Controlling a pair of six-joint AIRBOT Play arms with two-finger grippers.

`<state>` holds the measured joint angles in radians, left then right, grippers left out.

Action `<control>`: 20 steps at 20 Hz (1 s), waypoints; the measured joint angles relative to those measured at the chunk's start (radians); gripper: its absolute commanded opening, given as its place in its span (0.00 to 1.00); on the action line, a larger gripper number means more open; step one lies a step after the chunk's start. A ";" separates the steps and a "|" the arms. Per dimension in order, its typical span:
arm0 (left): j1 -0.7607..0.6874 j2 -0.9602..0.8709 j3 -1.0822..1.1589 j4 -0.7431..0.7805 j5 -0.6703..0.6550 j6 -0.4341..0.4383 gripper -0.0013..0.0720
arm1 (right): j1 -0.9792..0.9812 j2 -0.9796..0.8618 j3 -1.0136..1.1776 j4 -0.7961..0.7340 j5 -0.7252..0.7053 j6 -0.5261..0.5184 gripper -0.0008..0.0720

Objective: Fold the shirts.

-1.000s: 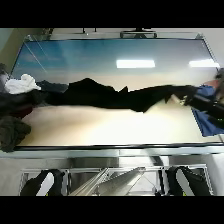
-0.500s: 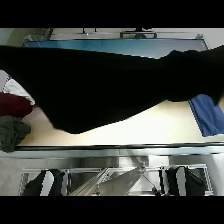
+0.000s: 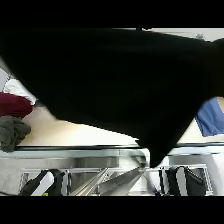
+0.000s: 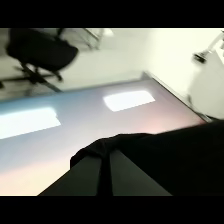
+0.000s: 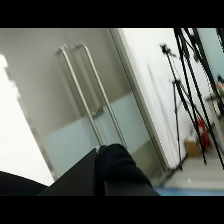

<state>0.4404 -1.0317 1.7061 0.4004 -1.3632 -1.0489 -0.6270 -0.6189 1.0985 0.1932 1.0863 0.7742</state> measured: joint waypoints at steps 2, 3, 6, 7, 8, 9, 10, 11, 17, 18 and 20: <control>-0.086 -0.091 -0.058 0.063 0.017 0.006 0.05 | 0.097 -0.099 -0.011 -0.084 -0.040 -0.022 0.04; -0.123 -0.137 -0.089 0.104 0.039 0.008 0.05 | 0.151 -0.160 -0.016 -0.129 -0.074 -0.035 0.04; -0.207 -0.299 -0.169 0.223 0.141 0.015 0.05 | 0.315 -0.396 -0.023 -0.257 -0.212 -0.066 0.04; -0.222 -0.357 -0.183 0.252 0.177 0.019 0.05 | 0.360 -0.485 -0.023 -0.275 -0.265 -0.090 0.04; -0.232 -0.412 -0.186 0.272 0.208 0.022 0.05 | 0.393 -0.568 -0.018 -0.272 -0.310 -0.119 0.05; -0.237 -0.474 -0.175 0.288 0.234 0.025 0.04 | 0.418 -0.655 -0.008 -0.245 -0.347 -0.154 0.21; -0.239 -0.530 -0.154 0.301 0.256 0.030 0.10 | 0.435 -0.732 0.006 -0.197 -0.372 -0.190 0.47; -0.238 -0.585 -0.121 0.312 0.274 0.037 0.46 | 0.443 -0.793 0.022 -0.148 -0.386 -0.223 0.48; -0.194 -0.770 0.126 0.339 0.185 0.009 1.00 | 0.369 -0.909 0.085 -0.098 -0.292 -0.263 0.49; -0.178 -0.781 0.156 0.354 0.141 -0.013 1.00 | 0.335 -0.898 0.089 -0.154 -0.254 -0.221 0.53; -0.143 -0.792 0.199 0.405 0.024 -0.074 1.00 | 0.262 -0.871 0.093 -0.294 -0.160 -0.118 0.65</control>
<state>0.2977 -1.8236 1.9049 0.8051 -1.3396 -1.1225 -0.3649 -1.4902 1.1912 -0.1005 0.9264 0.6563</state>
